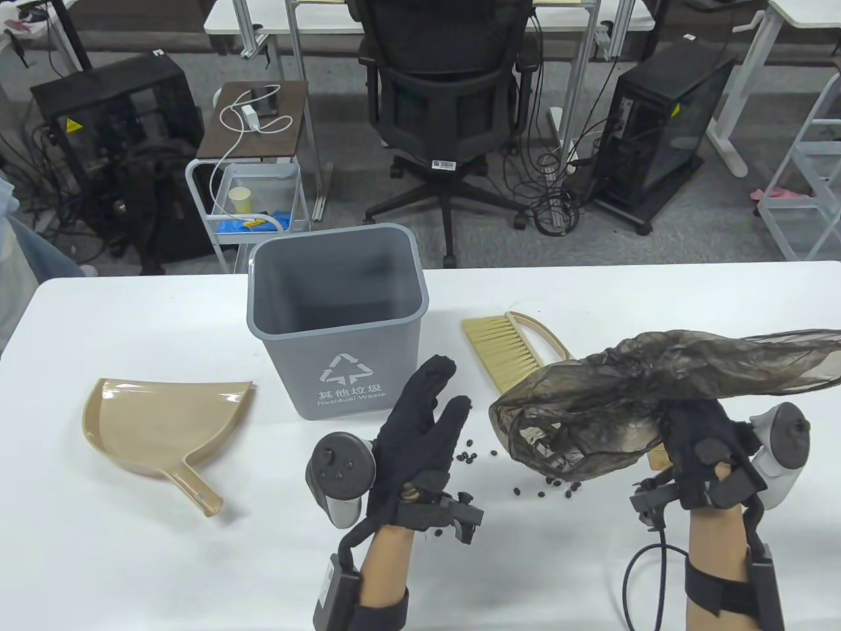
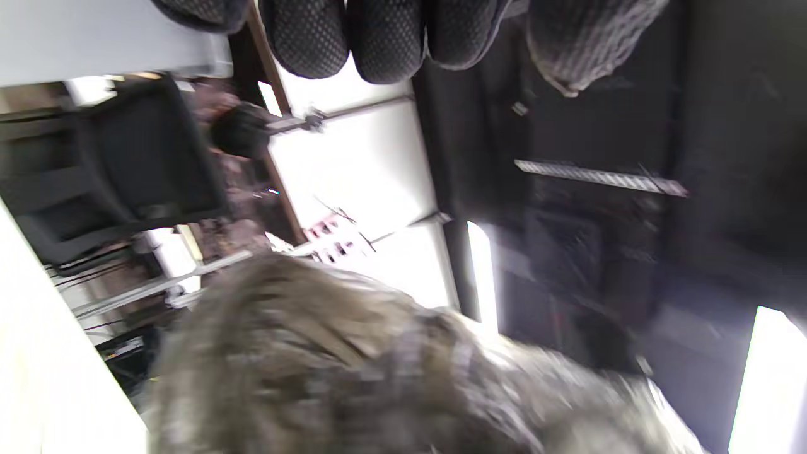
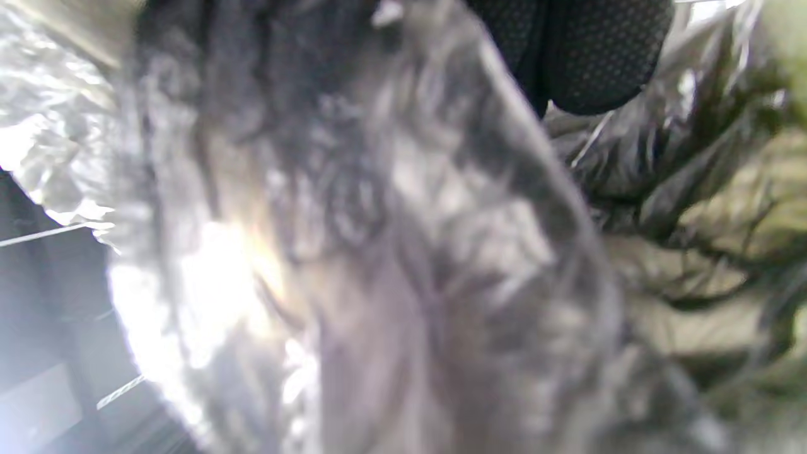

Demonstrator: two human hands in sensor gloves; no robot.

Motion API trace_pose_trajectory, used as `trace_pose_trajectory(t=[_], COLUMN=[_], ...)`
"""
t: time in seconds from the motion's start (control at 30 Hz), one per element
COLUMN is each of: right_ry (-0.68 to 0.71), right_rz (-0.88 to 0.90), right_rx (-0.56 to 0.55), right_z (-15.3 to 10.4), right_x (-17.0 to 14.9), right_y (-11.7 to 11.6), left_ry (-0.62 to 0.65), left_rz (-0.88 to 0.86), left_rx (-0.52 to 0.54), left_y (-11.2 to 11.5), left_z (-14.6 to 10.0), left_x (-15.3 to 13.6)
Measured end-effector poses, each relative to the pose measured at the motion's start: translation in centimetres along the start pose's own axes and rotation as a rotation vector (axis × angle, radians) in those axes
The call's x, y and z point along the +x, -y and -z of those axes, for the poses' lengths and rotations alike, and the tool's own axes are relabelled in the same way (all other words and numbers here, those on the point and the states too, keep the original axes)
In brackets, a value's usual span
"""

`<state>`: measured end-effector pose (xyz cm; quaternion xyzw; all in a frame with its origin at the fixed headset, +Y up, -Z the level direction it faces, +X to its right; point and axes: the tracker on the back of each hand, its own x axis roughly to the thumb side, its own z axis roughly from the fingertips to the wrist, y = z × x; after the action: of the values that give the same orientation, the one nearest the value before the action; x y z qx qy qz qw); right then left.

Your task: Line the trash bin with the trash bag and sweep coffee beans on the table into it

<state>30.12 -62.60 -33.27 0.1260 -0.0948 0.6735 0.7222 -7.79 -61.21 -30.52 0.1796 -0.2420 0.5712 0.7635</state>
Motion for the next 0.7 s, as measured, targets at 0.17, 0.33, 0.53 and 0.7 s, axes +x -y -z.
trace_pose_trajectory(t=[0.17,0.33,0.53,0.7], right_ry=[0.016,0.041,0.015,-0.007], right_rz=[-0.074,-0.078,0.011,-0.102], right_rx=[0.022,0.151,0.347,0.221], right_z=[-0.3,-0.6,-0.5,-0.1], right_x=[0.8,1.2,0.7,0.1], right_y=[-2.4,-5.5,-7.9,-6.1], left_ry=[0.19,0.189,0.083,-0.05], left_rz=[0.265,0.549,0.662,0.492], left_rx=[-0.234,-0.295,-0.204,-0.162], left_y=[3.6,6.6,6.1,3.9], left_z=[-0.5,-0.8,-0.3,0.3], left_x=[4.9,5.0,3.5,1.6])
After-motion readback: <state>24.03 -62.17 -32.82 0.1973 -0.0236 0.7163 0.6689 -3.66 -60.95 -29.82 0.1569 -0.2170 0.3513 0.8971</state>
